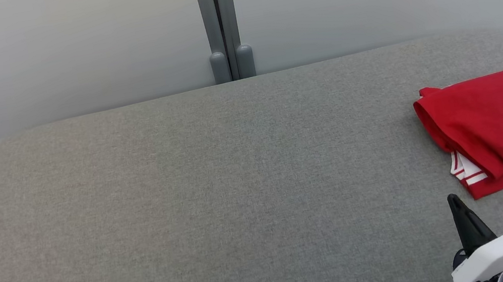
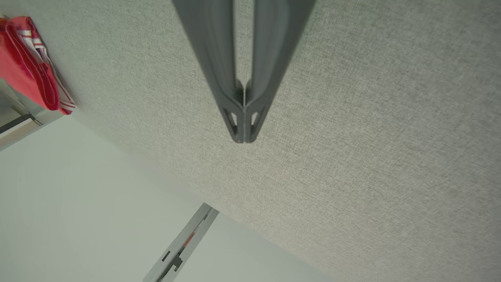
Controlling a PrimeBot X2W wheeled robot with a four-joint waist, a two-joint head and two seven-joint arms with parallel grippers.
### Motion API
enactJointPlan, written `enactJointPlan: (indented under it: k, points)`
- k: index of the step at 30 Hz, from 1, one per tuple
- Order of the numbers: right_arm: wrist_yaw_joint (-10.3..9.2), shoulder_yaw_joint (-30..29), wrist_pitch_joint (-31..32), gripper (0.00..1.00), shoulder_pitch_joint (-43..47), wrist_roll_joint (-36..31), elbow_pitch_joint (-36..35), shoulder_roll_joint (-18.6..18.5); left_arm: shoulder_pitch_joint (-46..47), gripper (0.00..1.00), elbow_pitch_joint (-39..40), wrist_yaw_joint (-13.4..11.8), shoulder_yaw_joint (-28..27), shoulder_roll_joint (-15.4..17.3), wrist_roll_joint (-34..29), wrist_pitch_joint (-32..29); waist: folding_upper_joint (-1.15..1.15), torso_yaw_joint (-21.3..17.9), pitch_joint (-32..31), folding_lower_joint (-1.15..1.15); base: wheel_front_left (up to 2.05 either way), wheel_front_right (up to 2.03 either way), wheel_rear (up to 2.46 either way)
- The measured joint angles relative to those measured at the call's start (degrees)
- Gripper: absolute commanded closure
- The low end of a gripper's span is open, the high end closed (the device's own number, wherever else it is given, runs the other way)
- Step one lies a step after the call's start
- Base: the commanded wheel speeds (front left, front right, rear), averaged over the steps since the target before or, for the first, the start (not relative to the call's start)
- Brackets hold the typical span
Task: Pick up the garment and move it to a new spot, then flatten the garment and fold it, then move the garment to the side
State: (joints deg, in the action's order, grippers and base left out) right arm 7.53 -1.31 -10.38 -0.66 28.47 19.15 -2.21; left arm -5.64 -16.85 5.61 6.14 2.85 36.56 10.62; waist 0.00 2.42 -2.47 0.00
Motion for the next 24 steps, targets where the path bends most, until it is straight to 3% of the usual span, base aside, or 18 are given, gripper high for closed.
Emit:
enactJointPlan:
  k: [24]
  points:
    - [-0.01, -1.7, 5.4, 1.00, -1.6, 20.7, -1.6, -0.1, 3.8, 1.00, 1.0, 0.5, -3.6, 0.2, 18.5, -5.1, 0.00, -0.6, 0.6, 0.00, 0.00, 0.00, 0.00]
